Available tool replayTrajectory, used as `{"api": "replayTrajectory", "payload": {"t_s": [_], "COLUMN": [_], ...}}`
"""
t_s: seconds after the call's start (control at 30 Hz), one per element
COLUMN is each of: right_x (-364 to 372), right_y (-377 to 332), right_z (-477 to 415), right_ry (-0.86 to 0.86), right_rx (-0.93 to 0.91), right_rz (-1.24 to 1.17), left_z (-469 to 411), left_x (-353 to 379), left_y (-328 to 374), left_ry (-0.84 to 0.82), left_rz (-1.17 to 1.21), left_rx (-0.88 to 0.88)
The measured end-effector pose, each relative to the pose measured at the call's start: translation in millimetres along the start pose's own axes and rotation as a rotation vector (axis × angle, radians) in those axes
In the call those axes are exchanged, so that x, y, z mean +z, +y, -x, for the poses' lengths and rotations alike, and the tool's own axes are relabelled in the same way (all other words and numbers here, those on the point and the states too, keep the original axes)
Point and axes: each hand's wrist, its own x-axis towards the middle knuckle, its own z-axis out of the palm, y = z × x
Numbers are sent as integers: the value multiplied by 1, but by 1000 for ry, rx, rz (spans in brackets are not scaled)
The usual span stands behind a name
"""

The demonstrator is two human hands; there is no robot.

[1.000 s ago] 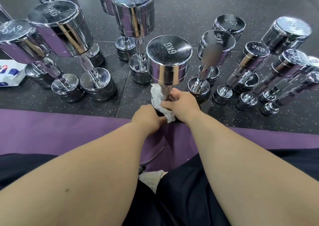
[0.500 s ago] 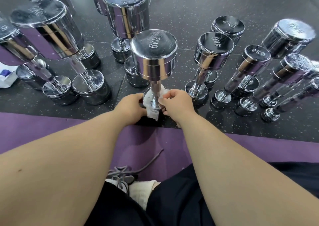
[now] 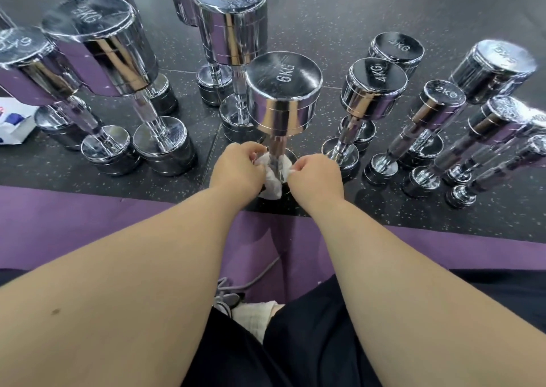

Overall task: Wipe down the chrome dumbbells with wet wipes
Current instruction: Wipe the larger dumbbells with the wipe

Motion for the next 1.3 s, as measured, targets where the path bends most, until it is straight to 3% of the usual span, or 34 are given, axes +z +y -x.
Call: {"api": "replayTrajectory", "payload": {"t_s": [0.13,0.2,0.27,0.33,0.4,0.53,0.67,0.8,0.93,1.07,1.2,1.3], "right_x": [2,4,8,14,14,2,6,4,-6,-22,-8,5], "right_y": [2,-2,-5,-5,-2,8,1,-5,-4,0,-9,-5], "right_z": [-5,-7,-7,-9,-13,-13,-9,-23,-27,-13,-16,-22], "right_ry": [84,80,-39,-92,-30,22,4,-177,-266,-251,-81,-65], "right_rx": [-2,-96,-131,-111,-65,70,-51,-119,-64,-67,-85,-274], "right_rz": [-103,-276,-373,-386,-332,-164,-173,-368,-223,96,-41,132], "left_z": [1,-6,-13,-18,-18,-14,-10,-10,-13,-12,-11,-14], "left_x": [2,2,2,0,-1,-2,-3,0,2,4,6,6], "left_y": [3,0,-1,3,8,0,-5,-2,-5,-7,-8,-9], "left_ry": [-141,-120,-47,-42,-62,14,58,48,41,35,30,44], "left_rz": [196,179,239,427,575,468,329,304,291,305,310,313], "left_rx": [-26,-51,-83,-142,-189,-210,-181,-142,-173,-193,-179,-182]}}
